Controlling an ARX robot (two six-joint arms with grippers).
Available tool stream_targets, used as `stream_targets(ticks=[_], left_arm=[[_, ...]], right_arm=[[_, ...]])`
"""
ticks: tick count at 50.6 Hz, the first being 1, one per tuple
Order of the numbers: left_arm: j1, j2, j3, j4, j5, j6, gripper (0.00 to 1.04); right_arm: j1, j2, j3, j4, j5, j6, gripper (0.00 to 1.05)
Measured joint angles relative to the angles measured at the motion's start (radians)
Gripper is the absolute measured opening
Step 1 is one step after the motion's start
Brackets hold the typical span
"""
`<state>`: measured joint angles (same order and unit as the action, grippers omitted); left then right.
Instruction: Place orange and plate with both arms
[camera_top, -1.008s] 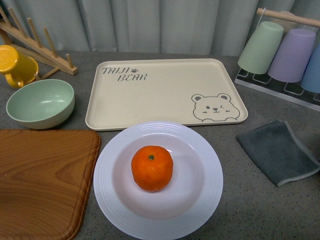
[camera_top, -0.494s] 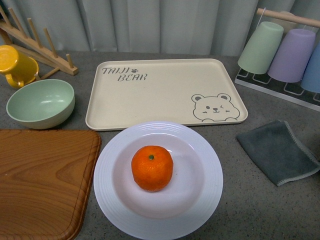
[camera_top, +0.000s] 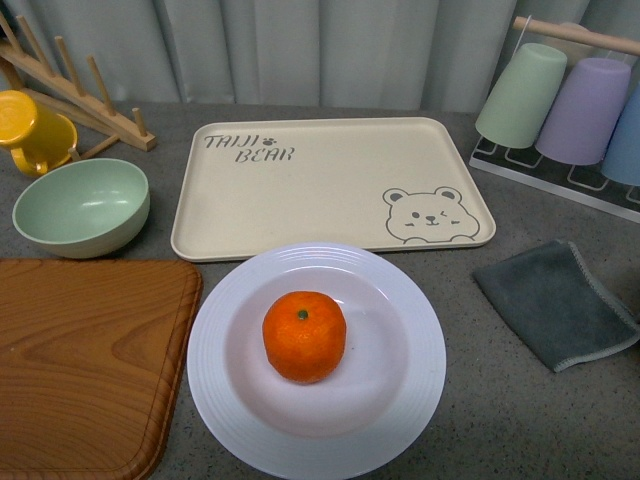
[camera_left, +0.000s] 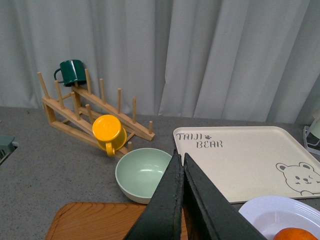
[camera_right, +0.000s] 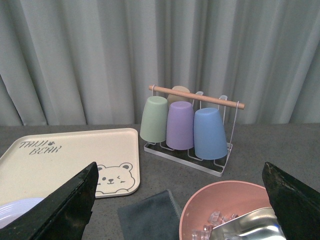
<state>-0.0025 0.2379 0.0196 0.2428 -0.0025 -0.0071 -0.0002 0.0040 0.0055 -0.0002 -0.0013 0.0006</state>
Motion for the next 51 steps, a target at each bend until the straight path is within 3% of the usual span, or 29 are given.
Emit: stream_targets(ticks=[12,17,28,31,33,35,40,46,51], left_arm=[[0.0,-0.074,0.0,-0.076,0.0,0.0,0.04],[0.0,-0.192,0.0,-0.224,0.003,0.0,0.04],[0.0,-0.233,0.0,-0.241,0.002,0.0,0.04],[0.0,-0.233,0.0,-0.242,0.002,0.0,0.18],[0.0,-0.233,0.0,-0.242,0.002,0.0,0.27],[0.0,-0.233,0.0,-0.242,0.003,0.0,0.38],[0.0,-0.234,0.0,-0.242,0.002,0.0,0.61],[0.0,-0.234,0.0,-0.242,0.002,0.0,0.79],[0.0,-0.234,0.0,-0.242,0.002,0.0,0.99]], right_arm=[[0.0,0.0,0.0,0.0,0.0,0.0,0.96],[0.0,0.0,0.0,0.0,0.0,0.0,0.96],[0.0,0.0,0.0,0.0,0.0,0.0,0.96],[0.0,0.003,0.001,-0.004,-0.004,0.0,0.96],[-0.006,0.071,0.048,-0.119,-0.043,0.0,0.96],[-0.006,0.178,0.067,-0.123,-0.06,0.0,0.96],[-0.011,0.504,0.081,0.063,-0.118,0.021,0.96],[-0.005,0.821,0.127,0.237,-0.154,0.051,0.96],[0.014,1.143,0.185,0.361,-0.2,0.109,0.96]])
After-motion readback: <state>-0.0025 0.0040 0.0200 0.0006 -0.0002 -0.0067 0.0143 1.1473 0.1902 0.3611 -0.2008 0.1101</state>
